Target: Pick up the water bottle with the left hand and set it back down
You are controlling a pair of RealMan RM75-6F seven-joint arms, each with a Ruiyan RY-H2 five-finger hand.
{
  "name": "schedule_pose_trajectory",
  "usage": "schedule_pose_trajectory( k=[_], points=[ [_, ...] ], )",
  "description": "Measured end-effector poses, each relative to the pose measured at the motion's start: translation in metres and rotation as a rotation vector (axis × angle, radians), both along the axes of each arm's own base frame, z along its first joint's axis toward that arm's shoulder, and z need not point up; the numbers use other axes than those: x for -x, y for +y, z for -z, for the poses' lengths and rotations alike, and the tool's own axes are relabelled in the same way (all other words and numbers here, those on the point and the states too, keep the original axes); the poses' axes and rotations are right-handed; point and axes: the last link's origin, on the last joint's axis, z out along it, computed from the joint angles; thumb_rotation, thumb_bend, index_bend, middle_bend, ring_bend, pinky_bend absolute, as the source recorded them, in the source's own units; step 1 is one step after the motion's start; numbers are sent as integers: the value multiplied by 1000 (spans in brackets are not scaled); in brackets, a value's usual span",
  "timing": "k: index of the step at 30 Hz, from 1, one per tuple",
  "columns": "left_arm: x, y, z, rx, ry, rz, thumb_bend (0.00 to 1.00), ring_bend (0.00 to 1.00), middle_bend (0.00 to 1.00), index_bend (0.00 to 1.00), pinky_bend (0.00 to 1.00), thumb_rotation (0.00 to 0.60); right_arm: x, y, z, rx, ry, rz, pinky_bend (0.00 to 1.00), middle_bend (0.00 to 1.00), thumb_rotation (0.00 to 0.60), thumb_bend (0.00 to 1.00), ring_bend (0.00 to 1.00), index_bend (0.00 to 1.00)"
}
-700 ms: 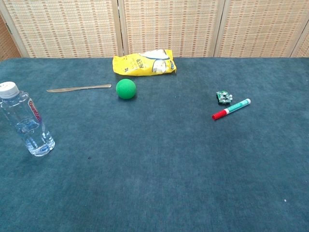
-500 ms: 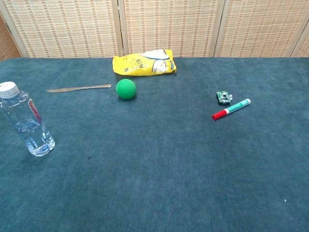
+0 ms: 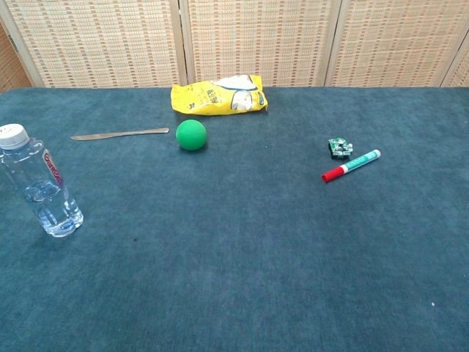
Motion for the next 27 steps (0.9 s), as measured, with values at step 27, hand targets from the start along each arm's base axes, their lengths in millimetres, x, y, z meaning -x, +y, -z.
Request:
schedule_pose_trajectory(
  k=[27],
  points=[
    [-33,21,43,160,-373,-58,396,9,24,0,125,600,3,2,-17,-2,-122,-9,85,137,600,133,0,89]
  ],
)
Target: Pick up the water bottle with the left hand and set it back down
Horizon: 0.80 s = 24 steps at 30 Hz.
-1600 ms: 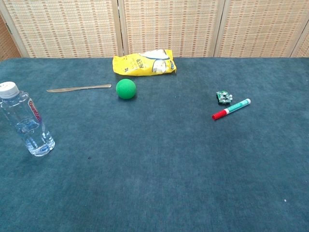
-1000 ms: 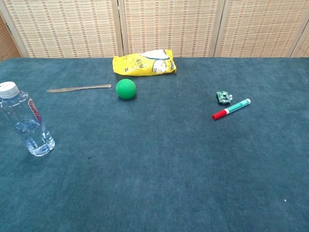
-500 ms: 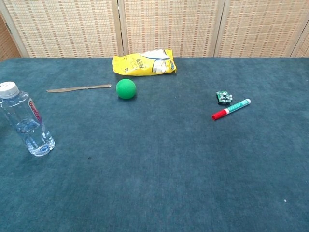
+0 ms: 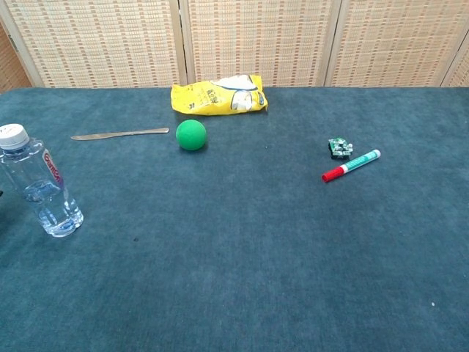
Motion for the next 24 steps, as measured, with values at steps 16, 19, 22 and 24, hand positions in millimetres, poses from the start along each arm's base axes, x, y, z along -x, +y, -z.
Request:
schedule_pose_trajectory(
  k=[16,19,22,24],
  points=[
    [-25,-3,27,76,-206,59,396,9,21,0,120,600,0,-2,4,-30,7,12,85,137,600,133,0,101],
    [-30,-1,35,56,-255,75,396,9,21,0,119,600,0,-2,3,-35,7,12,85,137,600,133,0,101],
    [-34,2,41,52,-288,86,396,9,21,0,119,600,1,-2,3,-36,6,13,85,137,600,133,0,102],
    [-36,2,42,58,-294,90,396,9,21,0,119,600,1,-3,3,-39,6,14,85,137,600,133,0,102]
  ],
)
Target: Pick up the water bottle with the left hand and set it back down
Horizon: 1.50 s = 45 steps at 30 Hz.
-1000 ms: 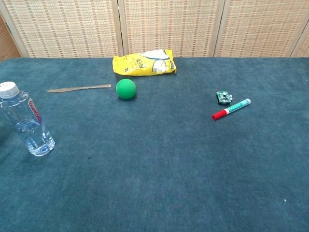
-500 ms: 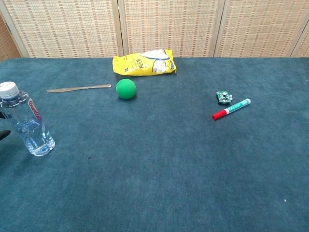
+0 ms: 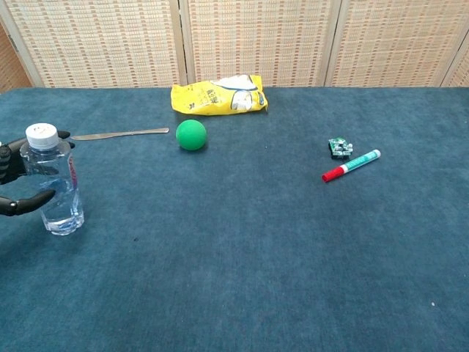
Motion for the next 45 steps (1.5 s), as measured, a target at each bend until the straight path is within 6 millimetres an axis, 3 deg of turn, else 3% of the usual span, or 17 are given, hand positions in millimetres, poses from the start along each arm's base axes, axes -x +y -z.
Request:
schedule_pose_trajectory(
  k=[13,18,26,31,38,45],
  points=[
    [-4,4,11,-17,-32,-38,388,11,30,0,120,600,0,-1,2,-12,4,3,85,137,600,132,0,108],
    [-8,6,18,-53,-96,-62,410,120,136,55,141,600,0,-2,2,-15,5,8,85,137,600,133,0,109],
    [-7,7,22,-82,-124,-79,564,427,448,340,464,600,0,-2,2,-15,3,8,85,137,600,133,0,118],
    [-5,10,22,-89,-118,-78,596,496,517,402,553,600,0,-2,2,-17,4,12,85,137,600,133,0,122],
    [-10,17,7,-196,-21,-8,595,531,556,436,597,600,0,-2,3,-22,1,14,85,137,600,133,0,126],
    [-13,39,-28,-477,327,115,597,572,589,504,632,600,0,-2,2,-21,-1,16,85,137,600,133,0,130]
  ],
)
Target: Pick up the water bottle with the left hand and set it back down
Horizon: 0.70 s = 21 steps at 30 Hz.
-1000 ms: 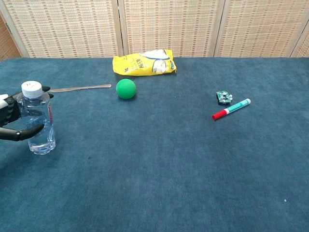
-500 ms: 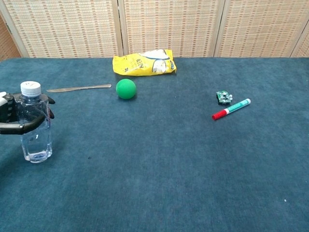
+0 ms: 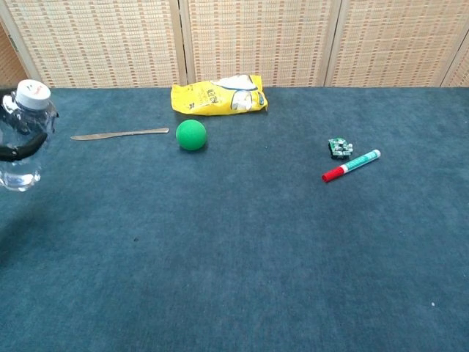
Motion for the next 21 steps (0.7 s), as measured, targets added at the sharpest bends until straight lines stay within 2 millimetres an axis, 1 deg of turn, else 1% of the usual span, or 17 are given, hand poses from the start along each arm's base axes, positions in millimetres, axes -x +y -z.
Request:
schedule_pose_trajectory(
  k=[3,4,6,8,11,14,16,17,18,21],
  points=[
    [4,9,-15,-121,124,6,597,581,601,531,640,600,0,0,0,-2,-3,-1,85,137,600,133,0,131],
    [5,10,-17,-135,138,3,597,585,606,537,644,600,0,0,0,-2,-3,0,85,137,600,133,0,131],
    [4,12,-18,-141,118,-1,598,598,622,558,657,600,0,-1,0,-4,1,5,85,137,600,133,0,132],
    [2,12,-18,-123,50,-2,598,605,631,570,663,600,0,-1,1,-9,1,6,85,137,600,133,0,133],
    [-2,12,-16,-56,-150,0,598,609,636,583,666,600,0,-1,1,-12,0,9,85,137,600,133,0,135],
    [-6,12,-16,48,-432,3,597,611,637,588,668,600,0,-2,2,-18,3,14,85,137,600,133,0,136],
    [-9,12,-17,151,-679,3,597,611,637,589,668,600,0,-2,1,-20,2,14,85,136,600,133,0,137],
    [-10,12,-17,178,-739,2,605,612,637,590,668,600,0,-2,1,-19,2,15,85,137,600,133,0,137],
    [-11,12,-18,232,-857,-3,611,613,637,590,668,600,0,-2,1,-19,2,17,85,137,600,133,0,137],
    [-13,12,-19,337,-1098,-22,632,617,642,598,670,600,1,-2,2,-25,5,21,85,137,600,132,0,137]
  ],
)
